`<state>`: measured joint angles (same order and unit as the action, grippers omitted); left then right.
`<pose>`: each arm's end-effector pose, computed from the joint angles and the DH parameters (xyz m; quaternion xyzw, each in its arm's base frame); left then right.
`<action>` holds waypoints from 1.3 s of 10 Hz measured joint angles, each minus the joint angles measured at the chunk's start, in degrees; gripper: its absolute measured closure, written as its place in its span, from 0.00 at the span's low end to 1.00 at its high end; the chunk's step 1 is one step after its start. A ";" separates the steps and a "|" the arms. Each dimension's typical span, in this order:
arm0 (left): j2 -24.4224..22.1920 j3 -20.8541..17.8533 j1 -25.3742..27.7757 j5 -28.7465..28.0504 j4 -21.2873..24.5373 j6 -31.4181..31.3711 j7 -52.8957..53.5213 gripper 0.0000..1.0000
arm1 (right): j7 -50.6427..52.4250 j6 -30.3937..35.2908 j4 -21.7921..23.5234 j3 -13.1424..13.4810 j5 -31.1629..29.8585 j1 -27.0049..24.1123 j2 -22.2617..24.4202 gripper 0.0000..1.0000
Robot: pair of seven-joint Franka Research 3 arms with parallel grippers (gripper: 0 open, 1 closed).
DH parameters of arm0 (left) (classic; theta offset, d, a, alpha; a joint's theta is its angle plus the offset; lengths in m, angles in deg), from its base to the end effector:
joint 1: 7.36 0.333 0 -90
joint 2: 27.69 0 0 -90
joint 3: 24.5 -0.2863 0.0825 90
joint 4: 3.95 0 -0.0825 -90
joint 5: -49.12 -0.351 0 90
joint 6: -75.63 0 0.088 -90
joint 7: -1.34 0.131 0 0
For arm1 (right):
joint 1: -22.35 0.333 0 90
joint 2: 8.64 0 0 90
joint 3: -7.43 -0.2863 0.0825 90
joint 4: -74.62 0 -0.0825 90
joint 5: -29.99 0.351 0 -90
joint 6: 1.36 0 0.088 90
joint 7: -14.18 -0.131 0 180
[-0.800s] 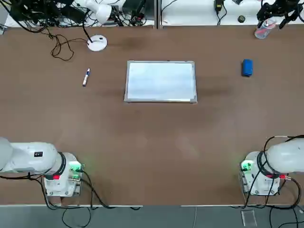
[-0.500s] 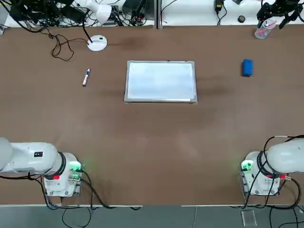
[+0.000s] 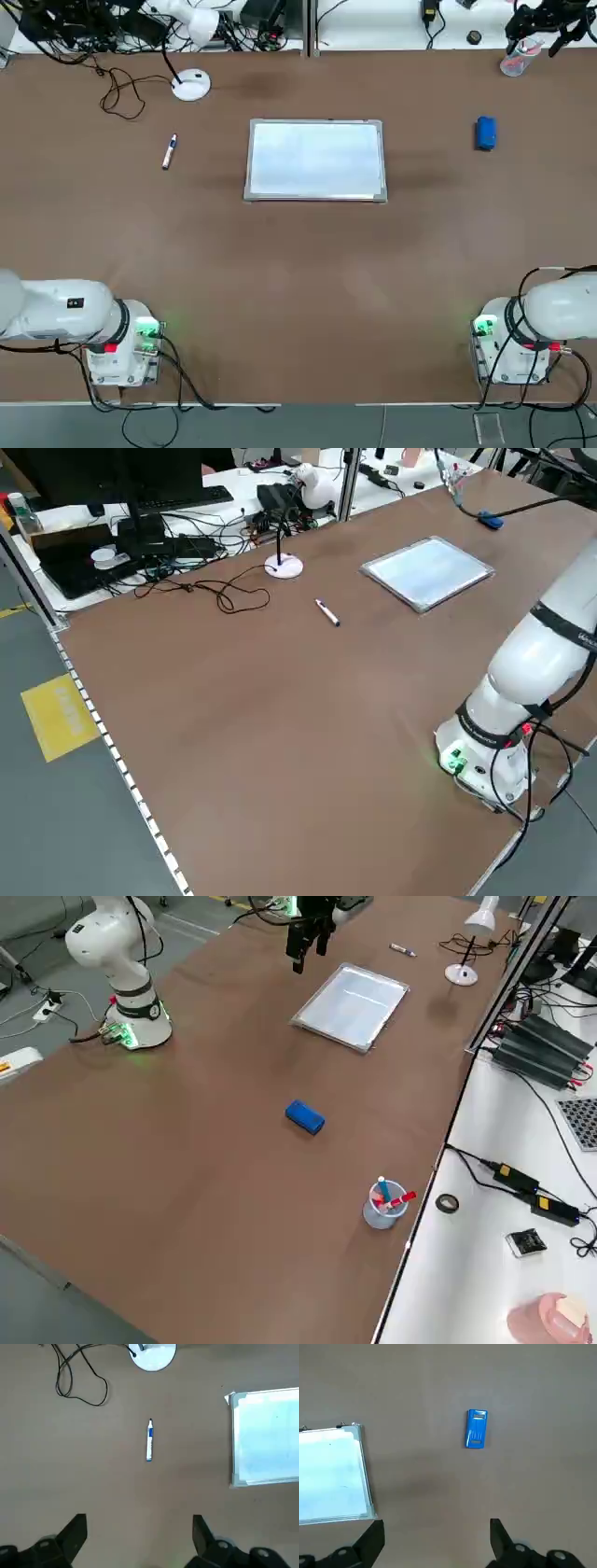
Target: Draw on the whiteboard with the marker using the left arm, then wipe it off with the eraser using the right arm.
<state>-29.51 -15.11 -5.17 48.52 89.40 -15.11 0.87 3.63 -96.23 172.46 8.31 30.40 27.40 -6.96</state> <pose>0.5087 -0.0641 0.5625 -0.9982 0.0587 0.0066 0.0083 0.5155 0.0384 0.5330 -0.9984 0.0560 0.0117 0.0023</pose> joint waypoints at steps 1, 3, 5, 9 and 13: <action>1.04 -0.05 0.10 -0.11 0.62 -1.72 0.00 0.00 | 0.01 0.08 0.00 0.00 0.15 0.00 0.11 0.00; 3.54 -0.10 0.48 -0.88 2.47 -5.41 -0.01 0.00 | 0.03 0.36 0.00 0.01 0.32 0.00 0.27 0.00; 6.42 -0.10 0.78 -2.75 4.37 -9.36 -0.01 0.00 | 0.03 0.41 0.00 0.05 0.38 0.00 0.39 0.00; 9.71 -0.10 0.92 -3.34 14.31 -25.87 -0.01 0.00 | 0.06 0.45 0.00 0.31 0.42 0.00 0.62 0.00; 12.37 -0.11 1.21 -3.35 23.68 -39.61 -0.03 0.01 | 0.13 0.52 0.01 0.39 0.44 0.00 0.79 0.00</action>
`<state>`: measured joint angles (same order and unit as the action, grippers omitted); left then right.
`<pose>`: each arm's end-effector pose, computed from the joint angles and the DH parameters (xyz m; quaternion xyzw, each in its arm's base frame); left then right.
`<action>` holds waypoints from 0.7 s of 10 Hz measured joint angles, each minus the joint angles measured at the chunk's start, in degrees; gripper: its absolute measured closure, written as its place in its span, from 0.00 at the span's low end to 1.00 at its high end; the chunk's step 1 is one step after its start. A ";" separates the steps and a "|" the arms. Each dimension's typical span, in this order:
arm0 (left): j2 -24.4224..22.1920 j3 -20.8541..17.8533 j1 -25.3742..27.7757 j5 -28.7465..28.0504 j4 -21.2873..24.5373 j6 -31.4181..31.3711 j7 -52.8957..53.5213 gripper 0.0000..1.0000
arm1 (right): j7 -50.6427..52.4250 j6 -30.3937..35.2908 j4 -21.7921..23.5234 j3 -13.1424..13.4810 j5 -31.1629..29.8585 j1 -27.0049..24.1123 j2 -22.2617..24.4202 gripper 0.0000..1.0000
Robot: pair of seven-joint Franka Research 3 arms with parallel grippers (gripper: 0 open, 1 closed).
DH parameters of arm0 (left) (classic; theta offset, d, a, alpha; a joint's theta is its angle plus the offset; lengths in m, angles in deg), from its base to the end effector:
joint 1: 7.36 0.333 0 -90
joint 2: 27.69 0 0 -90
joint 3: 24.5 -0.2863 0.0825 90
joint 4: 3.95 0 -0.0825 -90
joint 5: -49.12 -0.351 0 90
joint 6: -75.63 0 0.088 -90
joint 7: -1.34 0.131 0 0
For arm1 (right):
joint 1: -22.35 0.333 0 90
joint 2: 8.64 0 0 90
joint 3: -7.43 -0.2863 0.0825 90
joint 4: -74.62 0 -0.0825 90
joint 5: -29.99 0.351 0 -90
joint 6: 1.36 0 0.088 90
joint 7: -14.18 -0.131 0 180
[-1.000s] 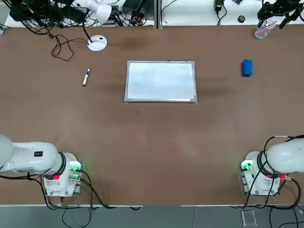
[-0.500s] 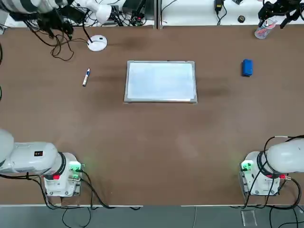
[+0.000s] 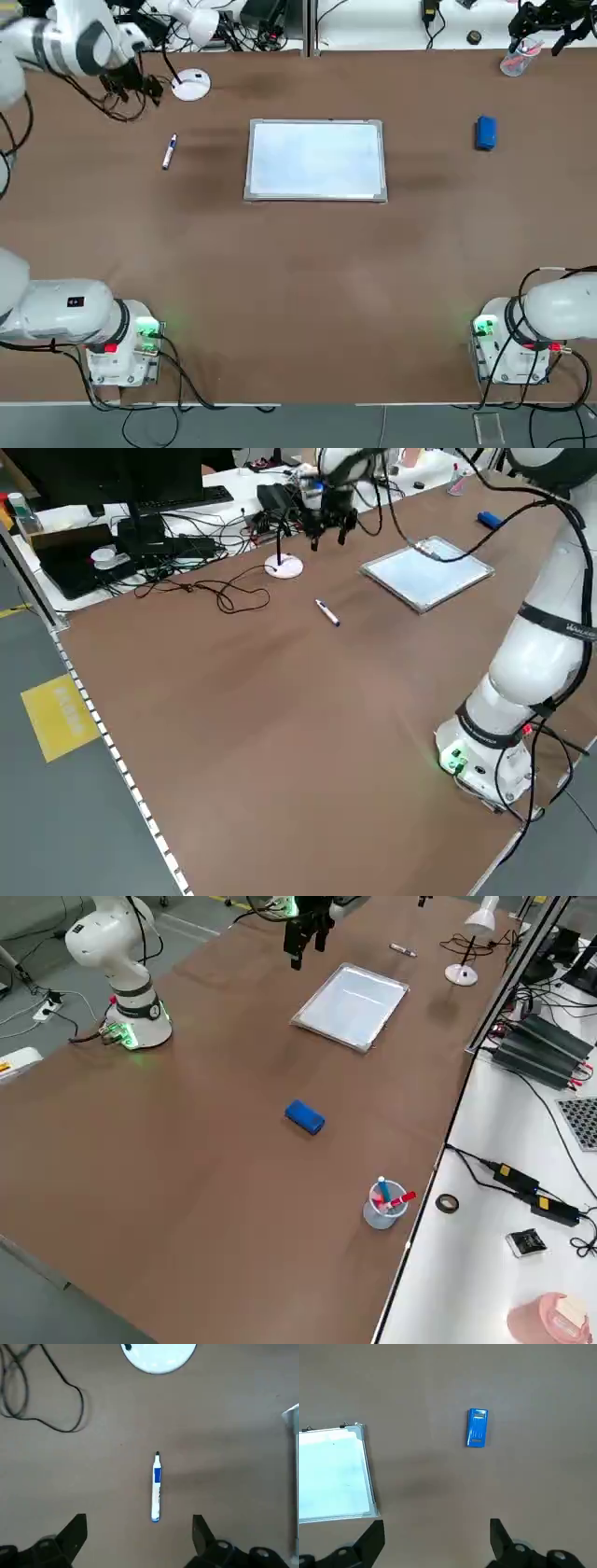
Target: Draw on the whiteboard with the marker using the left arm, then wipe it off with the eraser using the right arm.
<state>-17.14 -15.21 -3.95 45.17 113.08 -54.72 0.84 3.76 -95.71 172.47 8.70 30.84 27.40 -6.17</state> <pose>0.5538 -0.0528 0.3254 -0.9974 0.0668 -0.0263 0.0106 0.5117 0.0355 0.5393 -0.9982 0.0585 0.0099 0.0067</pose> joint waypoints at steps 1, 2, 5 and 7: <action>0.97 0.00 0.38 0.00 1.97 -3.06 0.00 0.01 | 0.01 0.00 0.00 0.01 0.00 0.00 0.00 0.00; 2.13 -0.01 0.74 0.00 3.64 -5.72 0.00 0.01 | 0.02 0.00 0.01 0.02 0.00 0.00 0.01 0.00; 6.96 -0.01 1.19 0.00 5.78 -10.86 0.00 0.03 | 0.04 0.01 0.02 0.02 0.01 0.00 0.01 0.00; 10.06 0.03 1.16 0.00 6.37 -14.22 0.00 0.06 | 0.04 0.02 0.02 0.02 0.01 0.00 0.03 0.00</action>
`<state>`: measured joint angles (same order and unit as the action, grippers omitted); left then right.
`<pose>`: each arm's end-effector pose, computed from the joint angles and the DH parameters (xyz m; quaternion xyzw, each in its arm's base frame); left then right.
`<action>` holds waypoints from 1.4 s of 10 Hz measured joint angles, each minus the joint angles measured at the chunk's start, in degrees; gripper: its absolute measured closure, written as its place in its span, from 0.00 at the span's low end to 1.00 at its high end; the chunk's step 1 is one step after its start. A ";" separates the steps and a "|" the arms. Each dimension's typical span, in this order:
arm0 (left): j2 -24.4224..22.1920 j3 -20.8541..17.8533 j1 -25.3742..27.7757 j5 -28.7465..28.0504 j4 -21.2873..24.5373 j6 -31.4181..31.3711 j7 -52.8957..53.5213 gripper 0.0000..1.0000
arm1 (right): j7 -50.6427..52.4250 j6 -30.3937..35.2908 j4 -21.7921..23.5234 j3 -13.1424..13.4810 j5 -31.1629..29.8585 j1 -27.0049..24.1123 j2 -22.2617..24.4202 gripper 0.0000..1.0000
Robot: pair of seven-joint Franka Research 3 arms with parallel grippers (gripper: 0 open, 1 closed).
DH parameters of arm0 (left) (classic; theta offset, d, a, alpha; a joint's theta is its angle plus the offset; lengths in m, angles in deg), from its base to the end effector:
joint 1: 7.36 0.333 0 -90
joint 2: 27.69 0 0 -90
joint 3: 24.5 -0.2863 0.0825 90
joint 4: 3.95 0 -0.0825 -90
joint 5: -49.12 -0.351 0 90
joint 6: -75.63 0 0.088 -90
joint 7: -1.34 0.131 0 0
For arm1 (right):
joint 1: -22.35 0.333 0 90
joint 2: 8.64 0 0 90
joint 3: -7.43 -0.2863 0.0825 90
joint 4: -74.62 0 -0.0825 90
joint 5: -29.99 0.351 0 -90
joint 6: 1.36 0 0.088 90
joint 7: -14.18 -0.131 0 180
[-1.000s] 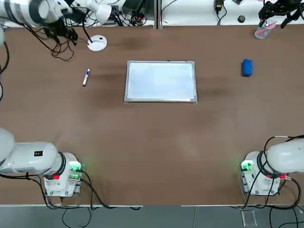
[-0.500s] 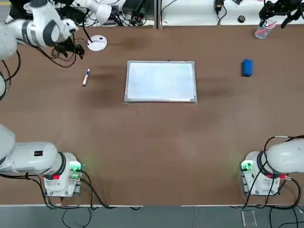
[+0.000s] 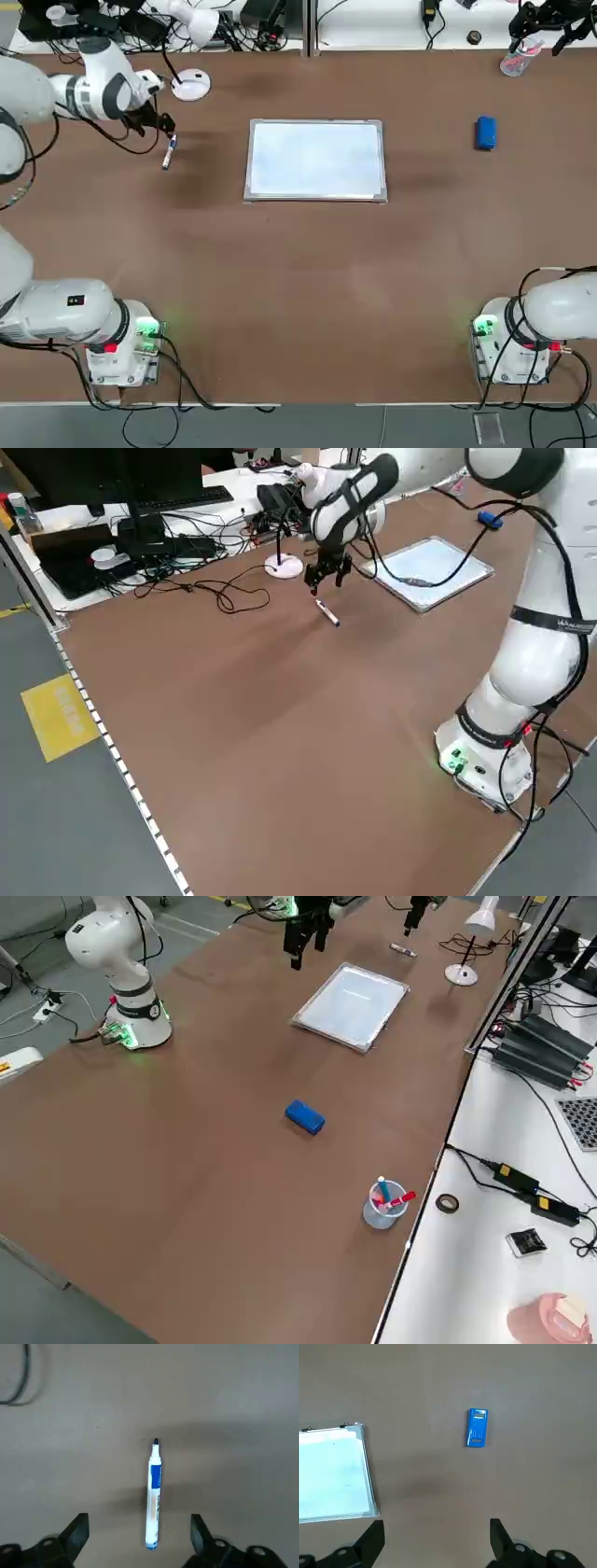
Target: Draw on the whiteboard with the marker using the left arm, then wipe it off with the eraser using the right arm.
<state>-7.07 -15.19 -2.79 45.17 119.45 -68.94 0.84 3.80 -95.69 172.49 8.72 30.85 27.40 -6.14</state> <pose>0.5389 -0.0459 0.2087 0.9982 -0.0596 0.0074 0.0086 0.5115 0.0353 0.5393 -0.9982 0.0584 0.0100 0.0068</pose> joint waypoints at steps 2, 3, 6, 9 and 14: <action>2.07 0.06 -0.06 0.00 0.70 -2.07 0.00 0.13 | 0.00 0.02 0.00 0.03 0.00 0.00 0.01 0.00; 2.79 0.08 -0.06 0.00 0.93 -2.37 0.00 0.19 | 0.00 0.03 0.00 0.05 0.00 0.00 0.01 0.00; 4.32 0.08 -0.06 0.00 1.14 -3.10 0.00 0.25 | 0.06 0.06 0.01 0.05 0.00 -0.01 0.01 0.00; 5.19 0.08 -0.06 0.00 1.16 -3.37 0.00 0.33 | 0.18 0.11 0.02 0.05 0.01 -0.01 0.01 0.00; 5.62 0.09 -0.16 0.00 1.19 -3.39 0.00 0.64 | 0.28 0.18 0.03 0.05 0.01 -0.01 0.01 0.00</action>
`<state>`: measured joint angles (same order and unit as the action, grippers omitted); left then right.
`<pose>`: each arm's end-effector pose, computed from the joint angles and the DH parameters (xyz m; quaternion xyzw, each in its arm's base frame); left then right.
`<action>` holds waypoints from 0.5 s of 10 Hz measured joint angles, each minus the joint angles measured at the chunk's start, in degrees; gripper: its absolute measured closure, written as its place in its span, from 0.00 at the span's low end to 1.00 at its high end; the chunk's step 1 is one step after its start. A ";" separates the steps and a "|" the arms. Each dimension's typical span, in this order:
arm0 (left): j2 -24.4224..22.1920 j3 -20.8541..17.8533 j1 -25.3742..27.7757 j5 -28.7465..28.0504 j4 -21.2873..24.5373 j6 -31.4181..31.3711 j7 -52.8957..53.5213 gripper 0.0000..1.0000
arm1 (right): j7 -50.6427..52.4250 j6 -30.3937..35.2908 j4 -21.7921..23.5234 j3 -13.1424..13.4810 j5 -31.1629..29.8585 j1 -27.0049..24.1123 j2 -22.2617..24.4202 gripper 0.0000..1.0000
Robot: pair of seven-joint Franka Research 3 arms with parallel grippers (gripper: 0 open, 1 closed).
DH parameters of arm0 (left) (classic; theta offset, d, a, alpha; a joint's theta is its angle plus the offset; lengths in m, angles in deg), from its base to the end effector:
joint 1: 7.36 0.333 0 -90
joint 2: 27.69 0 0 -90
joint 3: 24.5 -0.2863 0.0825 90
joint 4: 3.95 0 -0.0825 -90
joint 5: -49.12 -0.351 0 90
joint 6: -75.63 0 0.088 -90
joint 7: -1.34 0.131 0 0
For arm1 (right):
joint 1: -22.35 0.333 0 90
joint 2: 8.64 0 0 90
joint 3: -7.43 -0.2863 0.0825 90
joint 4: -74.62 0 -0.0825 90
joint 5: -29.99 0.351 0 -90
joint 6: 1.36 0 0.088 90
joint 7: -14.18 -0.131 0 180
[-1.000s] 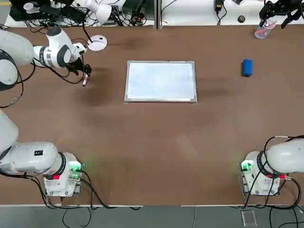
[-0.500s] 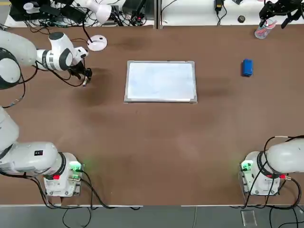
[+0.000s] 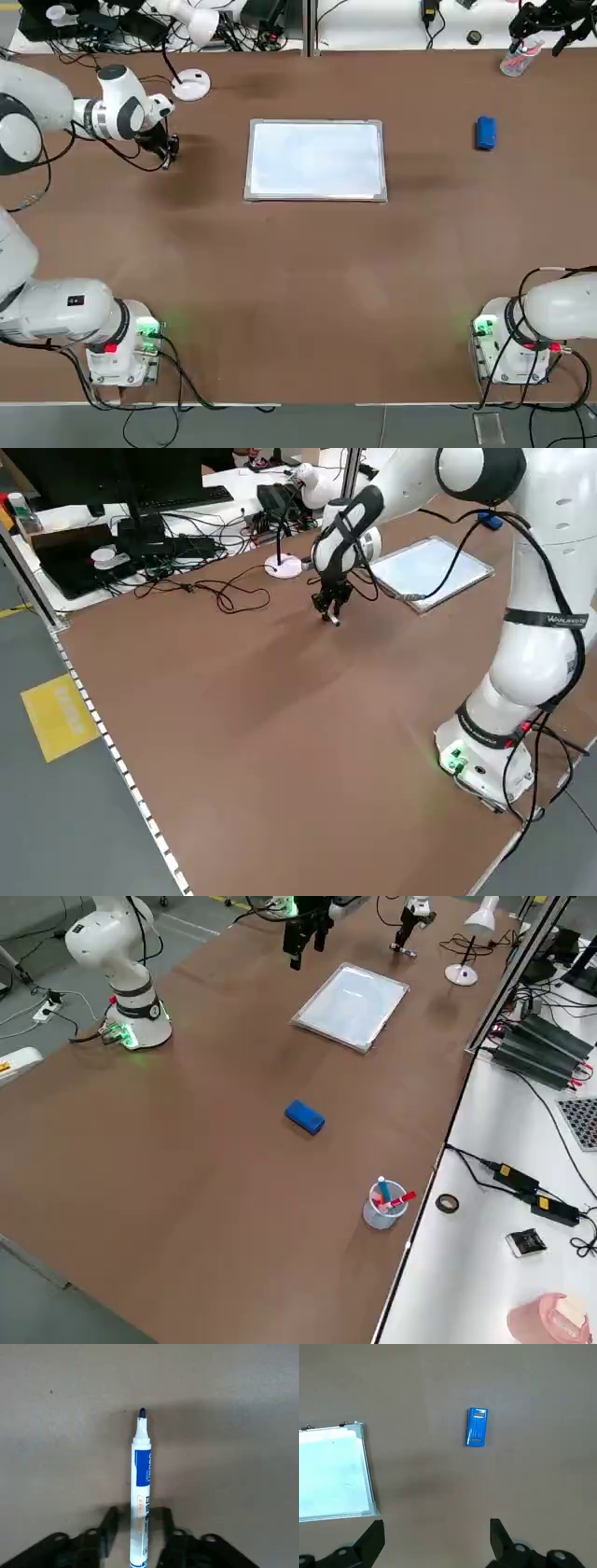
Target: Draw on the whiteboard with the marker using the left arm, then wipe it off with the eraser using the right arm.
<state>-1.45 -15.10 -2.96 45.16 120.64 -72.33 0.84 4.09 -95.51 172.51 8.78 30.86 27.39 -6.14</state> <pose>0.5237 -0.0503 0.1551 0.9977 -0.0614 -0.0220 0.0176 0.5111 0.0347 0.5389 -0.9983 0.0564 0.0117 0.0067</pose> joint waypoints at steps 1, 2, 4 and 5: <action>0.01 -0.01 0.00 -0.06 -0.01 0.00 0.00 0.71 | 0.01 0.00 0.00 0.00 0.00 0.00 0.00 0.00; 0.02 -0.01 0.00 -0.07 -0.01 0.00 0.00 0.74 | 0.02 0.01 0.00 0.00 0.00 0.00 0.00 0.00; -0.02 0.01 -0.01 -0.12 -0.07 0.01 0.00 0.83 | 0.02 0.02 0.01 0.01 0.00 0.00 0.00 0.00; -0.03 0.14 -0.03 -0.12 -0.26 0.09 -0.01 0.82 | 0.03 0.04 0.01 0.01 0.00 0.00 0.00 0.00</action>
<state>-1.48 -14.96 -2.99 45.04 120.38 -72.24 0.82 4.11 -95.48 172.53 8.79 30.86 27.39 -6.14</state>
